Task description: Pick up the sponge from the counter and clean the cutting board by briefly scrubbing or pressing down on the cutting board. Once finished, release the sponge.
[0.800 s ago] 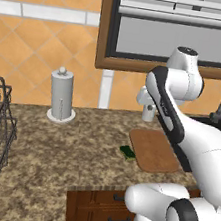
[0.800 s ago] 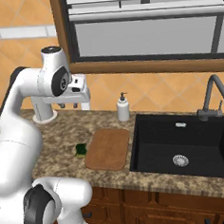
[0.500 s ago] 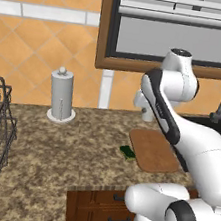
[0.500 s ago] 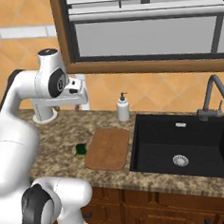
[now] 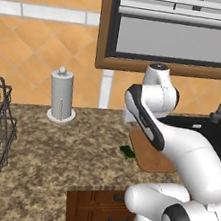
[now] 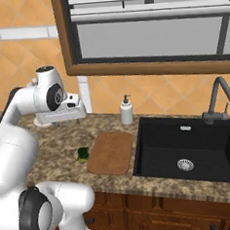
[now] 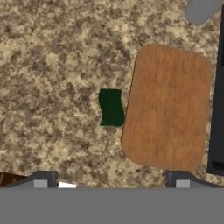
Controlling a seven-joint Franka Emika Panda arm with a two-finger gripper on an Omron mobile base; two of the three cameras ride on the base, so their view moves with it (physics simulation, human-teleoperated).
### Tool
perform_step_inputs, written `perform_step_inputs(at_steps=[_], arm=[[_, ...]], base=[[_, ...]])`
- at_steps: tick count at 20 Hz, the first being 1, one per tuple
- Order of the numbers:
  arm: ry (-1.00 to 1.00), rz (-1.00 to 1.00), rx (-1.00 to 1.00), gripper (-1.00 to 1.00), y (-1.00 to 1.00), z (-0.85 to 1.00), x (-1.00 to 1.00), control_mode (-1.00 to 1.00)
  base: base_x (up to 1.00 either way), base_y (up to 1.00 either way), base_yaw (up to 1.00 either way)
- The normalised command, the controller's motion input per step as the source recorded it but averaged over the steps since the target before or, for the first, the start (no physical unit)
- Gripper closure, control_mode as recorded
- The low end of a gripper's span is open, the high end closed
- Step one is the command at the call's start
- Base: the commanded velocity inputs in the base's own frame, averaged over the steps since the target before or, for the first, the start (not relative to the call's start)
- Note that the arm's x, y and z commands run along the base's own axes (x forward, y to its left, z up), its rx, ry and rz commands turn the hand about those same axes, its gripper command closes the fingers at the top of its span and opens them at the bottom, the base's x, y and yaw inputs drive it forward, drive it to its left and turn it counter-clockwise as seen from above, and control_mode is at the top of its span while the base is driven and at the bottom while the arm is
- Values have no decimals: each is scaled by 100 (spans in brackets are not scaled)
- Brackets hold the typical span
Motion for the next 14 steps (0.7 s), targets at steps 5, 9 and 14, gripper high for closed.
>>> perform_step_inputs(at_steps=[5,9,14], arm=[[0,5,0,-100,0,-67,12,-100],[0,5,0,-100,0,-62,22,-100],[5,1,0,-100,0,-52,37,-100]], base=[[0,0,0],[0,0,0],[0,0,0]])
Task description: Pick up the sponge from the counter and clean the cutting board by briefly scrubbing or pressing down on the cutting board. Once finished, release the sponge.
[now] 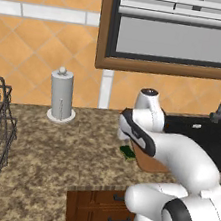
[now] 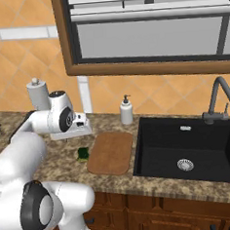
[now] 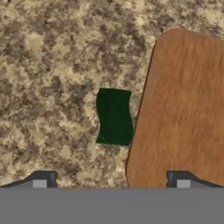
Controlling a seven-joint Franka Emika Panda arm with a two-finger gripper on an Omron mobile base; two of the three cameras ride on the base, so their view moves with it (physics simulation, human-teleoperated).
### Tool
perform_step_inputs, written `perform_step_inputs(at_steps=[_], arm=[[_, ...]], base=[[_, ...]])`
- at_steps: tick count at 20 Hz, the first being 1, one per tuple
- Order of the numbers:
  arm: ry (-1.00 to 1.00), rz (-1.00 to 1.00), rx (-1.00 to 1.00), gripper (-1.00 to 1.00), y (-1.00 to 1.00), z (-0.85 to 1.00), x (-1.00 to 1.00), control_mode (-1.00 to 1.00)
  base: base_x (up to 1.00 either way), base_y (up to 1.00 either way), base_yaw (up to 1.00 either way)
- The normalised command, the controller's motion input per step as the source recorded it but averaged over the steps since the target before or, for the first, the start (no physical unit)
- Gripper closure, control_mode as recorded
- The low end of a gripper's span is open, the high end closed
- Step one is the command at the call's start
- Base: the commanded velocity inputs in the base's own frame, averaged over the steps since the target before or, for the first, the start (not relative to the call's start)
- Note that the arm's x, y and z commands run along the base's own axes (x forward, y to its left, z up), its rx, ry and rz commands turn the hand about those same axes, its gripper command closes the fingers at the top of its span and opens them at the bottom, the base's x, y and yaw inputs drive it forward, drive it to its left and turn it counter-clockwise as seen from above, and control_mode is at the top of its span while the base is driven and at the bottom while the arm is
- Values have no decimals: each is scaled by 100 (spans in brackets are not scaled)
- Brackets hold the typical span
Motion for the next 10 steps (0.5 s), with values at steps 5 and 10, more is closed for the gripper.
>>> perform_step_inputs(at_steps=[5,10], arm=[[5,0,0,-100,0,-50,36,-100],[3,0,0,-100,0,-48,22,-100]], base=[[0,0,0],[0,0,0]])
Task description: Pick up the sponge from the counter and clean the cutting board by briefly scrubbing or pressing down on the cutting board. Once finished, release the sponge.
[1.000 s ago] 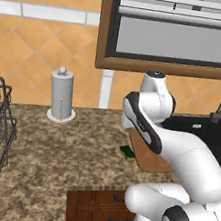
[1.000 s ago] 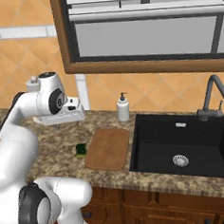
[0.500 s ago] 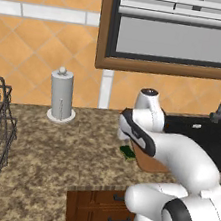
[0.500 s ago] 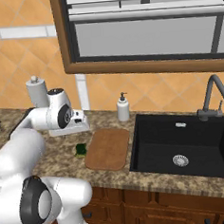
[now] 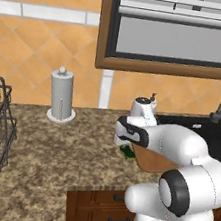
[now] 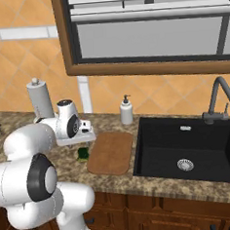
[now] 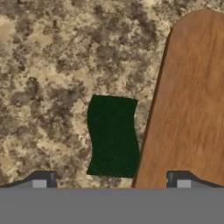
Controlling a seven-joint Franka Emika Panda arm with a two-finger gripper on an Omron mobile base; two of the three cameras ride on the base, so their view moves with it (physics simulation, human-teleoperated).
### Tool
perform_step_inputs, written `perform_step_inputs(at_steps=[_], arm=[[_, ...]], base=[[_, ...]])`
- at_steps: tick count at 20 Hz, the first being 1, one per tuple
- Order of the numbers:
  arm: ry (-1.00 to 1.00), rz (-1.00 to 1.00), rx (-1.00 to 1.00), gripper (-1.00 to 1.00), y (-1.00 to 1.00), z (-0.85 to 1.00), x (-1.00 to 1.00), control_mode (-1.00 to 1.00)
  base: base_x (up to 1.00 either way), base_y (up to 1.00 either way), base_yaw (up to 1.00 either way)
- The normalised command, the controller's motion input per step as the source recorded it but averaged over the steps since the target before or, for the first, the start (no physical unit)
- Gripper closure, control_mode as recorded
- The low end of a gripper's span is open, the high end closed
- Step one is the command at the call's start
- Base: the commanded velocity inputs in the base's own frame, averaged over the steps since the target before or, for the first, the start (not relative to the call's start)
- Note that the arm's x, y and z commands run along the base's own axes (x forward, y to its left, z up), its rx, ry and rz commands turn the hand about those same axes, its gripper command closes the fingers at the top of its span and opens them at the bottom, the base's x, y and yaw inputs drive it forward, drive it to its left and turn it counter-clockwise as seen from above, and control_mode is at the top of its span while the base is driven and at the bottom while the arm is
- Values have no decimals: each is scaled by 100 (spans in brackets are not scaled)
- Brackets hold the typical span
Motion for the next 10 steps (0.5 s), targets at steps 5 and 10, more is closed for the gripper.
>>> perform_step_inputs(at_steps=[5,10], arm=[[1,0,0,-100,0,-46,12,-100],[0,0,0,-100,0,-42,6,-100]], base=[[0,0,0],[0,0,0]])
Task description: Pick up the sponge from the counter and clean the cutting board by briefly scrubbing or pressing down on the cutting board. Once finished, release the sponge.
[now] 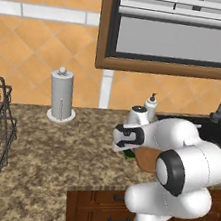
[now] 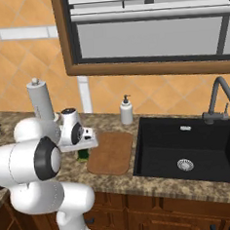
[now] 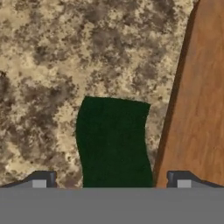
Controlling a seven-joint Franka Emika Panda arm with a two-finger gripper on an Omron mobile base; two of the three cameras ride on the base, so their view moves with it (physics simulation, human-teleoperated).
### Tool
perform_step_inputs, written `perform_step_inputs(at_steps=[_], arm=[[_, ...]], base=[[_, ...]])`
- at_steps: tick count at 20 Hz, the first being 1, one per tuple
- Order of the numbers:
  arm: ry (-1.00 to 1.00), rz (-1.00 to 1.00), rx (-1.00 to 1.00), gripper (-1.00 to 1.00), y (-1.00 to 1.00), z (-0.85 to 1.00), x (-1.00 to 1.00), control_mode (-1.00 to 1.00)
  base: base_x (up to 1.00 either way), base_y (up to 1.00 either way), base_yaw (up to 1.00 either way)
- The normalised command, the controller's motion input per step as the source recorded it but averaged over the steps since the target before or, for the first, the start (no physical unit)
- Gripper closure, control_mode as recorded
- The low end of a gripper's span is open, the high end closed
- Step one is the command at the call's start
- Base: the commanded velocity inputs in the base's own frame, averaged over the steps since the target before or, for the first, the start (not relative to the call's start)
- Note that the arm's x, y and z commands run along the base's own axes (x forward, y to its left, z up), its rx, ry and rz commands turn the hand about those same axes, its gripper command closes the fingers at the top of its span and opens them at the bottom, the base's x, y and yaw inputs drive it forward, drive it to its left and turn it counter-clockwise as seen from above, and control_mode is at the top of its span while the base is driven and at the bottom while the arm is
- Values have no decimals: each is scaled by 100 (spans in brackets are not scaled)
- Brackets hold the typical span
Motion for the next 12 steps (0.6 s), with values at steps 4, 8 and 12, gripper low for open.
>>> perform_step_inputs(at_steps=[4,8,12], arm=[[3,0,0,-100,0,-28,16,-100],[1,0,0,-100,0,-12,26,-100],[0,0,0,-100,0,-2,27,-100]], base=[[0,0,0],[0,0,0],[0,0,0]])
